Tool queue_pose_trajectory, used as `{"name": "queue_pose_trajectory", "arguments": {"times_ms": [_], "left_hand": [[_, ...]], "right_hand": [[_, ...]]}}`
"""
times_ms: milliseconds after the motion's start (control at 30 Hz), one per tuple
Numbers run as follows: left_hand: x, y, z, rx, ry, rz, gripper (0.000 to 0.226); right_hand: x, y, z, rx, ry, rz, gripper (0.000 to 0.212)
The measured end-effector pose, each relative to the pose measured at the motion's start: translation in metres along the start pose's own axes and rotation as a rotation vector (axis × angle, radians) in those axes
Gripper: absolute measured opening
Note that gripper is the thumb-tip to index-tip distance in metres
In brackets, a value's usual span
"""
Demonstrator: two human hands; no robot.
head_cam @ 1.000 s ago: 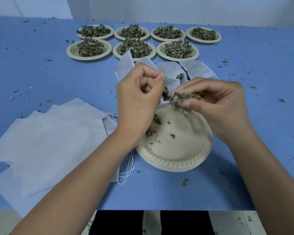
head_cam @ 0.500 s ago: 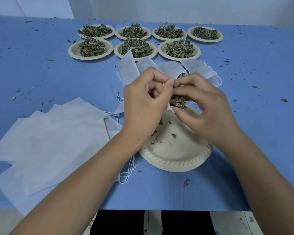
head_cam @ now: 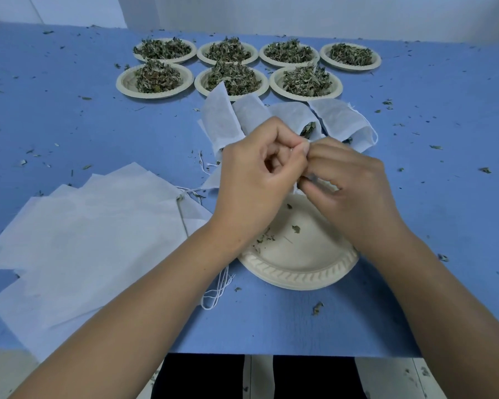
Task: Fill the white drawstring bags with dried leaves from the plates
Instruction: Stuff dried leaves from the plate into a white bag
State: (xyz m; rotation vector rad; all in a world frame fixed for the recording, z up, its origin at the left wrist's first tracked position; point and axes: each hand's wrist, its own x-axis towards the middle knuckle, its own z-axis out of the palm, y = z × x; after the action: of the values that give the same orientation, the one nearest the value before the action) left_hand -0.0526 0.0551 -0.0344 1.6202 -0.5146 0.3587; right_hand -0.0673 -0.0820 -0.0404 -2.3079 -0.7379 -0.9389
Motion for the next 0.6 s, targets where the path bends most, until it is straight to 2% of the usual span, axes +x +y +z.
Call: {"name": "queue_pose_trajectory", "arguments": {"times_ms": [100, 167, 233, 333, 433, 533, 600], "left_hand": [[0.003, -0.001, -0.002, -0.006, 0.085, -0.02, 0.016], [0.006, -0.003, -0.004, -0.012, 0.142, -0.034, 0.018], [0.006, -0.003, -0.004, -0.022, 0.162, -0.046, 0.019], [0.004, -0.002, -0.002, -0.041, 0.126, -0.036, 0.016], [0.002, 0.0, -0.003, -0.056, 0.087, 0.015, 0.015], [-0.002, 0.002, -0.003, 0.019, 0.001, 0.102, 0.014], [-0.003, 0.001, -0.002, 0.02, -0.008, 0.088, 0.014]], "right_hand": [[0.001, 0.003, -0.005, 0.133, -0.033, 0.051, 0.017], [0.001, -0.001, -0.008, 0.26, 0.051, 0.081, 0.016], [-0.002, -0.005, -0.011, 0.331, 0.119, 0.009, 0.01], [-0.007, -0.007, -0.008, 0.187, 0.104, -0.114, 0.028], [-0.007, -0.004, -0.002, 0.021, 0.019, -0.144, 0.038], [-0.006, -0.003, 0.004, 0.03, -0.132, -0.141, 0.037], [-0.007, -0.002, 0.006, 0.08, -0.181, -0.111, 0.034]]}}
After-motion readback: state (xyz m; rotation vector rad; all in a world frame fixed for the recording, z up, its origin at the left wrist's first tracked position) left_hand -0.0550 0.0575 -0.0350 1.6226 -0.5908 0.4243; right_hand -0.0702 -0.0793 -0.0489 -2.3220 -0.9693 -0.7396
